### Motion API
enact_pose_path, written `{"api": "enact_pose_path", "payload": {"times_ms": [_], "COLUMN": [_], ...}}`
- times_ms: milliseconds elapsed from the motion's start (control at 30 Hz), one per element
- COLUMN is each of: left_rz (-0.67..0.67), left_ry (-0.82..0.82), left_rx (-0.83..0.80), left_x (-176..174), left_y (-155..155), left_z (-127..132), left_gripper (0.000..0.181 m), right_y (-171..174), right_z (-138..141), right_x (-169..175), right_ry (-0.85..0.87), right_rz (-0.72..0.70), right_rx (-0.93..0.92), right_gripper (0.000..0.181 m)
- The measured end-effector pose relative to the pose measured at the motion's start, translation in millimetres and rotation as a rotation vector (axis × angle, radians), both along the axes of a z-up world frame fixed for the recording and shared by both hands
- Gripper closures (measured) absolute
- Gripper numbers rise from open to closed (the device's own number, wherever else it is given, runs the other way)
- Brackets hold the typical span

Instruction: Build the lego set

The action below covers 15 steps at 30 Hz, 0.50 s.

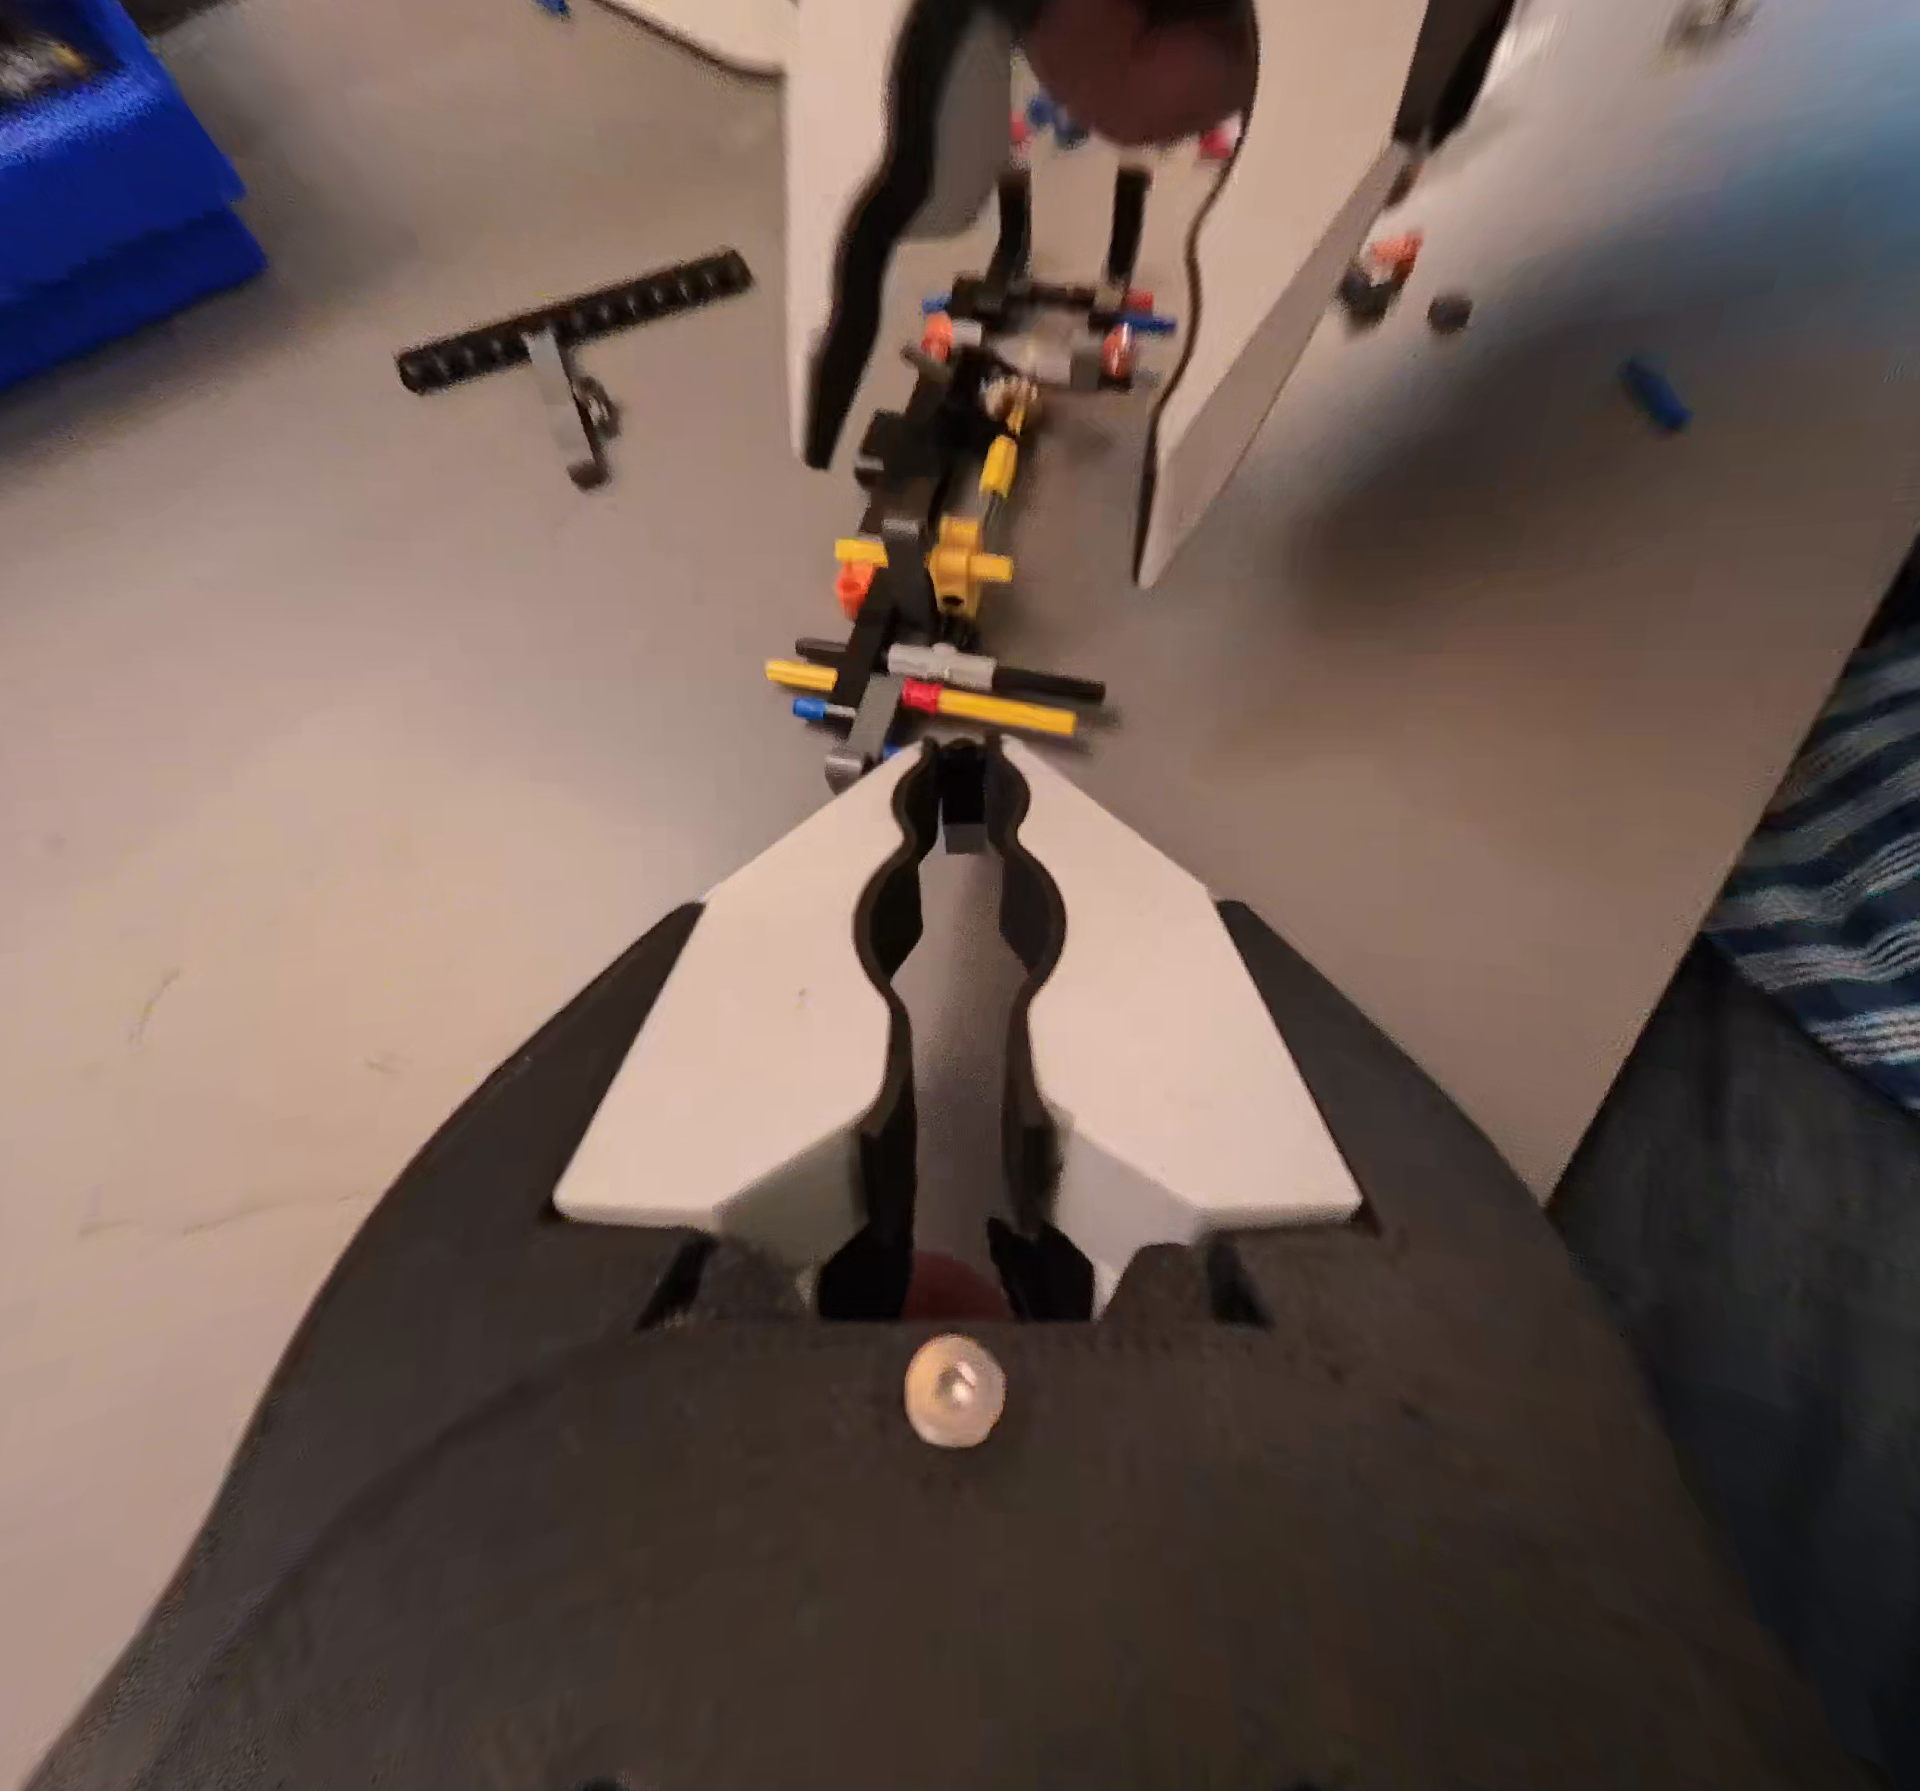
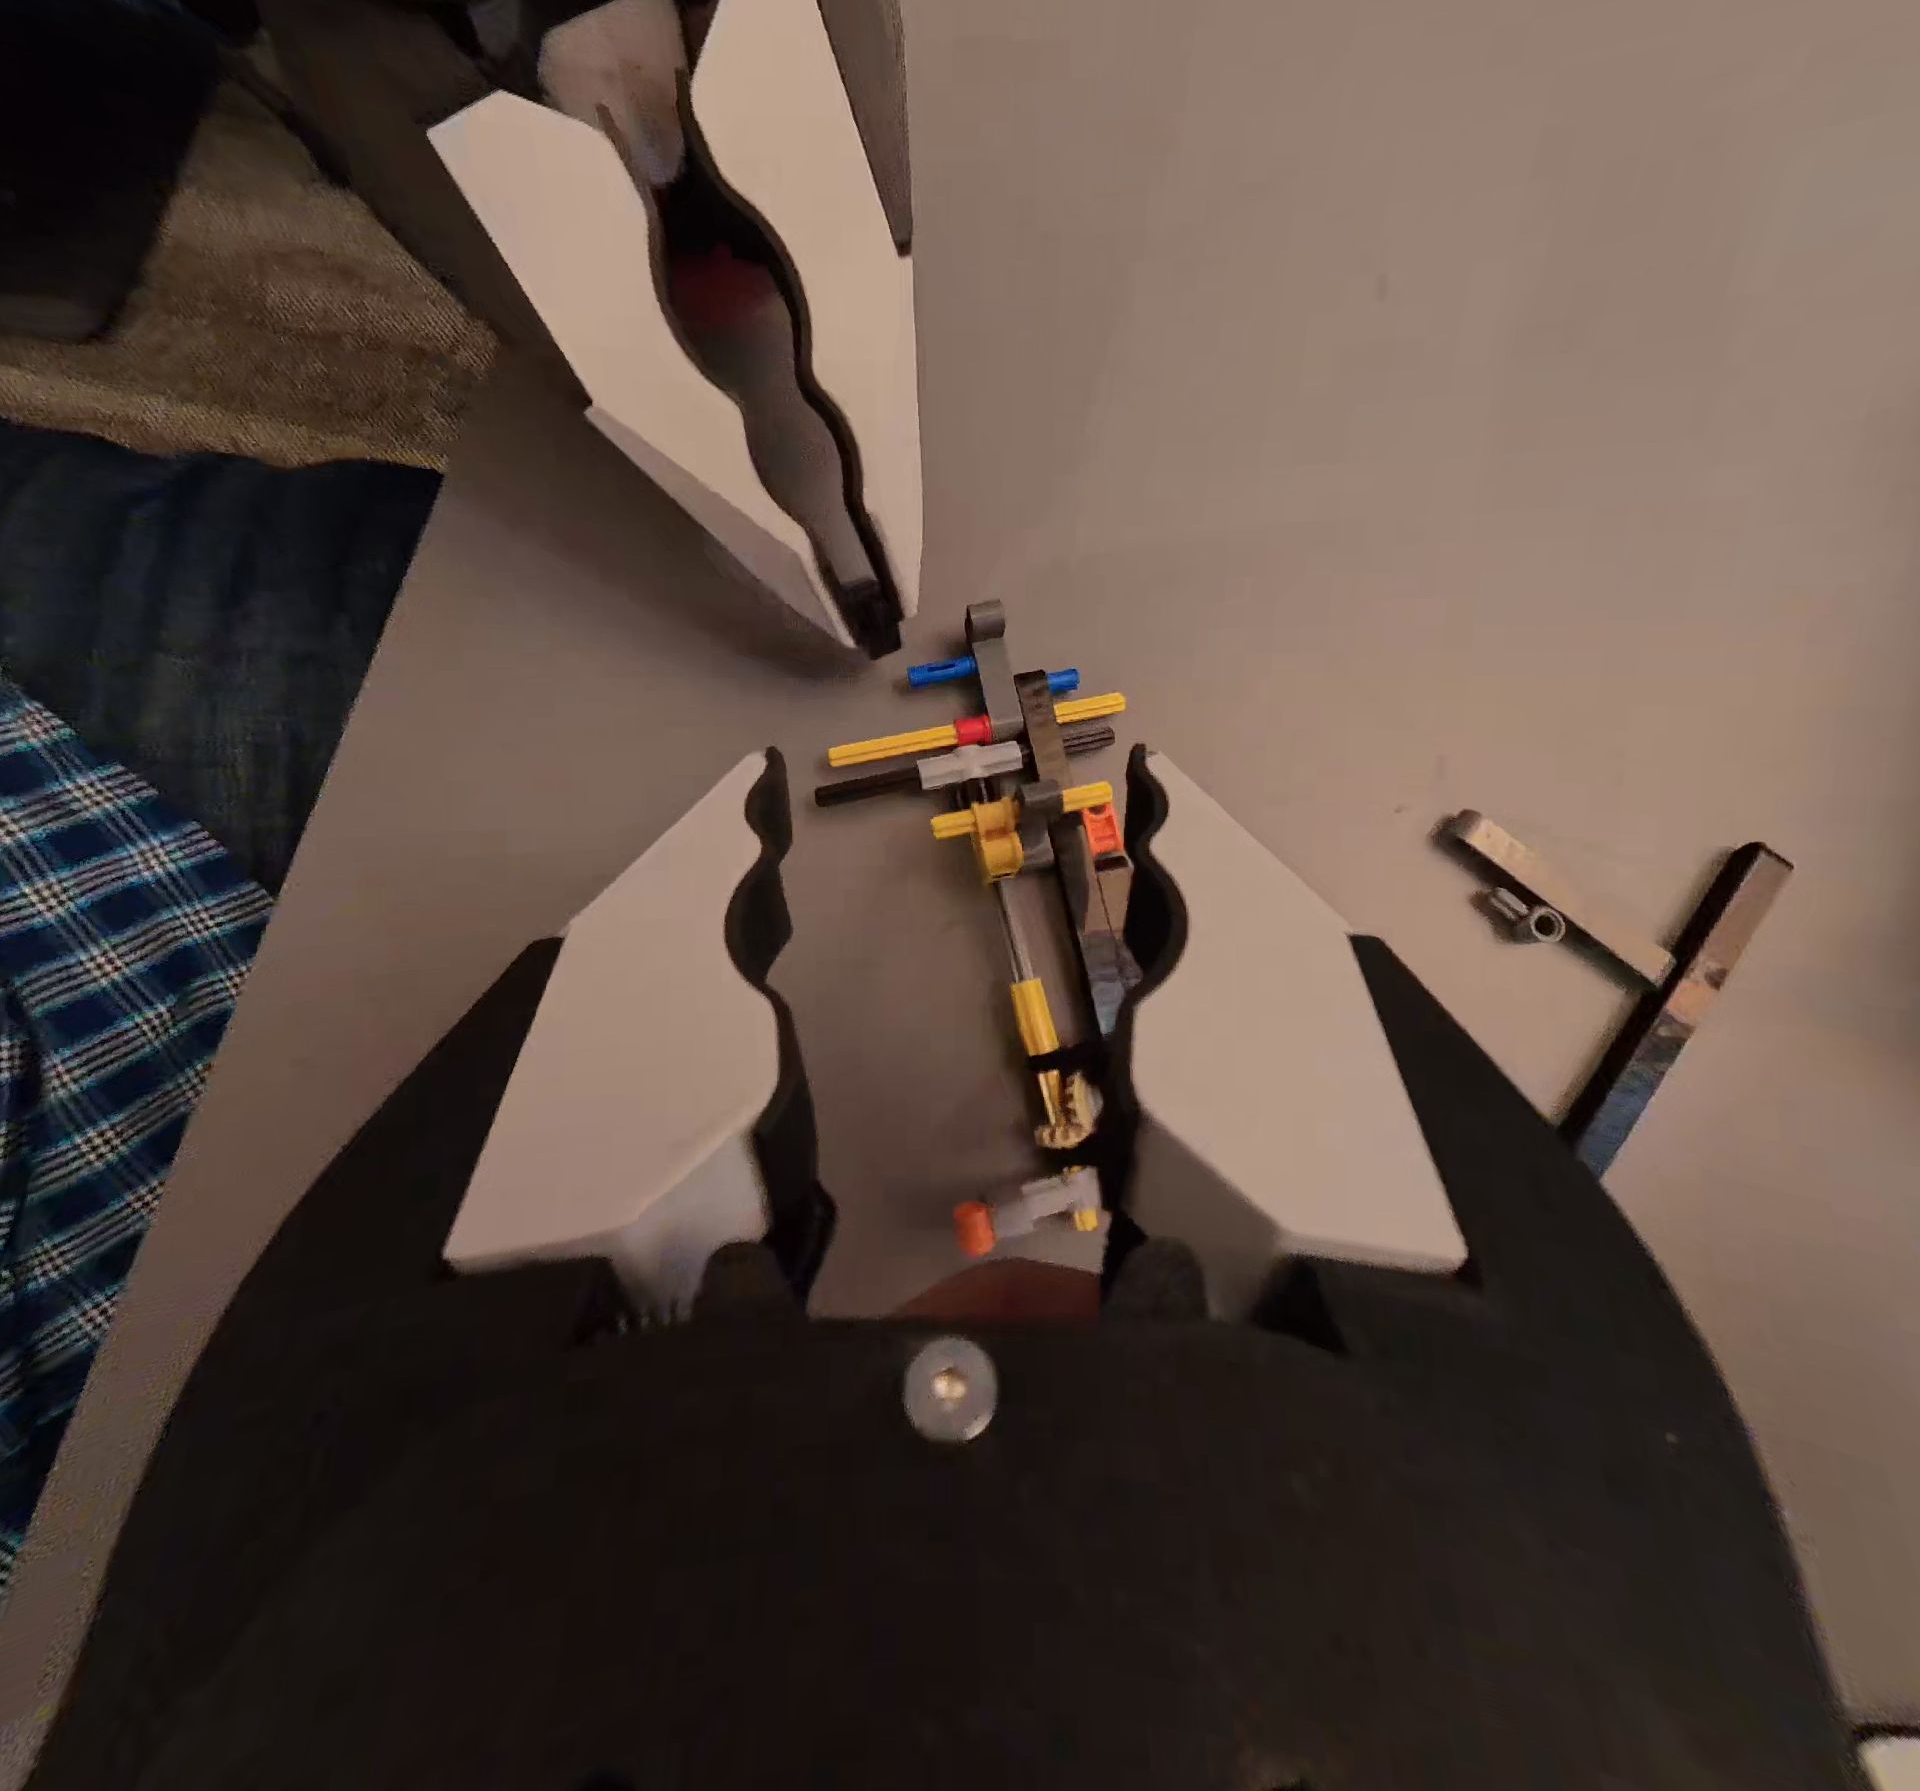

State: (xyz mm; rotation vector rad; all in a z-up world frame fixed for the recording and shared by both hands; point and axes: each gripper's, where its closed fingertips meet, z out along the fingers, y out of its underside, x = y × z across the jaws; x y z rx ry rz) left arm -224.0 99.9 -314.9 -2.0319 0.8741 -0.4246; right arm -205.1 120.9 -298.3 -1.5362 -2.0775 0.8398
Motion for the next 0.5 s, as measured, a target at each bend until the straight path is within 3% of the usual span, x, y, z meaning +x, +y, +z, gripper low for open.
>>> {"api": "enact_pose_path", "payload": {"times_ms": [67, 233, 500], "left_rz": [-0.043, -0.098, -0.117], "left_ry": [0.096, 0.211, 0.241], "left_rx": [-0.03, 0.015, 0.069], "left_x": [2.6, 8.0, 9.1], "left_y": [-3.7, 0.5, -2.2], "left_z": [-12.1, -13.1, -13.6], "left_gripper": [0.175, 0.175, 0.168], "right_y": [0.1, 0.7, 3.0], "right_z": [-4.6, -16.1, -22.6], "right_x": [-0.8, -2.0, -3.9], "right_ry": [-0.019, -0.057, -0.074], "right_rz": [0.019, 0.048, 0.07], "right_rx": [0.018, 0.033, 0.018], "right_gripper": [0.119, 0.117, 0.116]}}
